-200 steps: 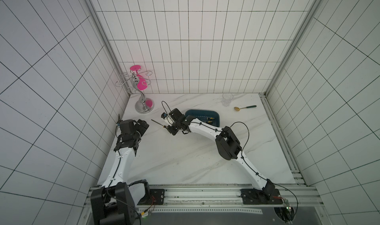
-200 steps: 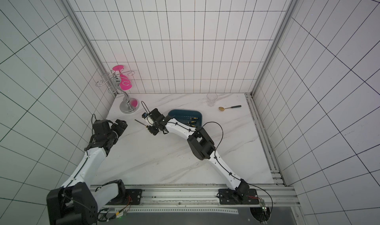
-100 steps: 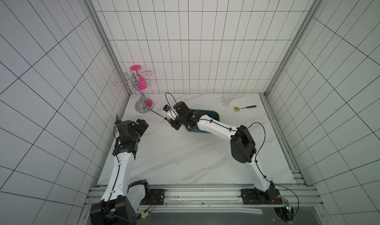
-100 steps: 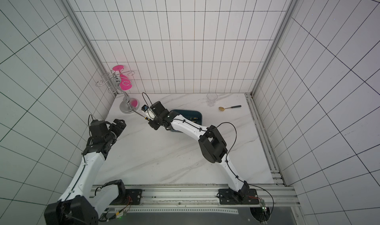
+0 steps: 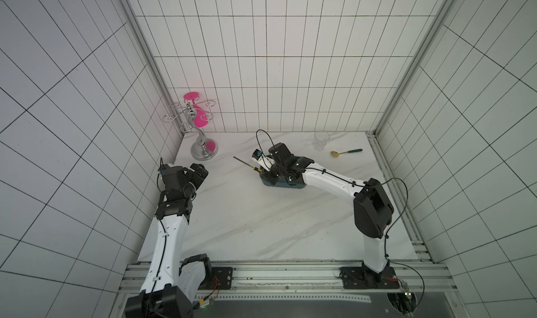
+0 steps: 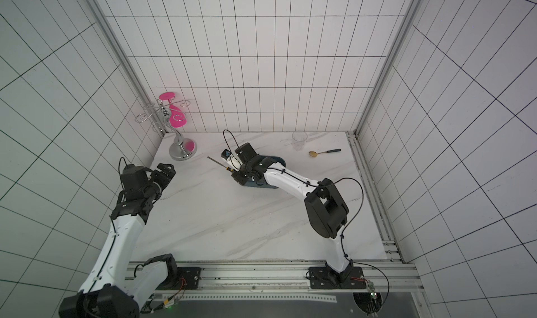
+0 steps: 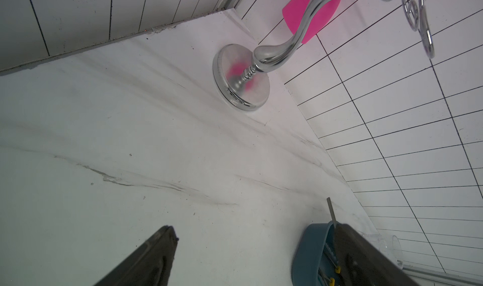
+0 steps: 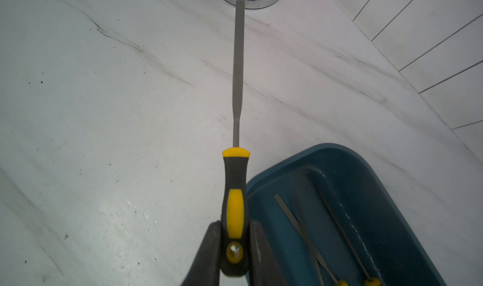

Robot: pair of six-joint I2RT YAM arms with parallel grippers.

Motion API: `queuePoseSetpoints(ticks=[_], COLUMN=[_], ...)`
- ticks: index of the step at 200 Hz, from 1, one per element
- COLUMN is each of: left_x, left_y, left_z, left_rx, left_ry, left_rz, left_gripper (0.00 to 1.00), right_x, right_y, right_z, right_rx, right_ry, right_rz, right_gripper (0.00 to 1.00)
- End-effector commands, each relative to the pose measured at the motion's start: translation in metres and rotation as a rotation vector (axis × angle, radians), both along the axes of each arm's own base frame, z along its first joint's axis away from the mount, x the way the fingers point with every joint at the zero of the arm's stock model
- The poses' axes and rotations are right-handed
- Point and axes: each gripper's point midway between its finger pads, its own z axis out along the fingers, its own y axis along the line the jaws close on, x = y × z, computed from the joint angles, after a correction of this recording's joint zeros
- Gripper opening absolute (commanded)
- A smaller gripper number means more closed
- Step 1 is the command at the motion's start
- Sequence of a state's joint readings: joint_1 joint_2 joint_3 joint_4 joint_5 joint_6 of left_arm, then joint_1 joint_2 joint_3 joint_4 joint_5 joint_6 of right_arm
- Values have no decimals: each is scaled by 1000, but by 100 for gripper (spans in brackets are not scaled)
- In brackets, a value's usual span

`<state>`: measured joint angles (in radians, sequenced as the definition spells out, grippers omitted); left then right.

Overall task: Put the file tool into the storage box
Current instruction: Place the file tool in the storage box.

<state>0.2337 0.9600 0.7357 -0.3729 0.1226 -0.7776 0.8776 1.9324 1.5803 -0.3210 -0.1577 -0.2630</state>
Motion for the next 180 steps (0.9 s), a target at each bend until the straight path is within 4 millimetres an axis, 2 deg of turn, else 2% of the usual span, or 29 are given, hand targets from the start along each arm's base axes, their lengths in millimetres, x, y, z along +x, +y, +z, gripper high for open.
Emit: queuePoseSetpoints(ticks=[1, 69, 106, 180], left_x=[2, 3, 6, 11], left_y=[-6, -9, -11, -8], left_z=[2, -7, -14, -10], left_rx=[-5, -12, -31, -22], left_ry=[15, 31, 48, 42], left_rz=[-35, -55, -66, -60], left_gripper=[98, 98, 98, 98], right_x=[1, 18, 29, 38], right_y=[-23, -94, -121, -144], right_z=[6, -21, -40, -54], right_rx=[-6, -166, -203, -185], right_ry=[-15, -80, -64, -27], right_rz=[21, -39, -79, -109], right_gripper=[8, 3, 1, 1])
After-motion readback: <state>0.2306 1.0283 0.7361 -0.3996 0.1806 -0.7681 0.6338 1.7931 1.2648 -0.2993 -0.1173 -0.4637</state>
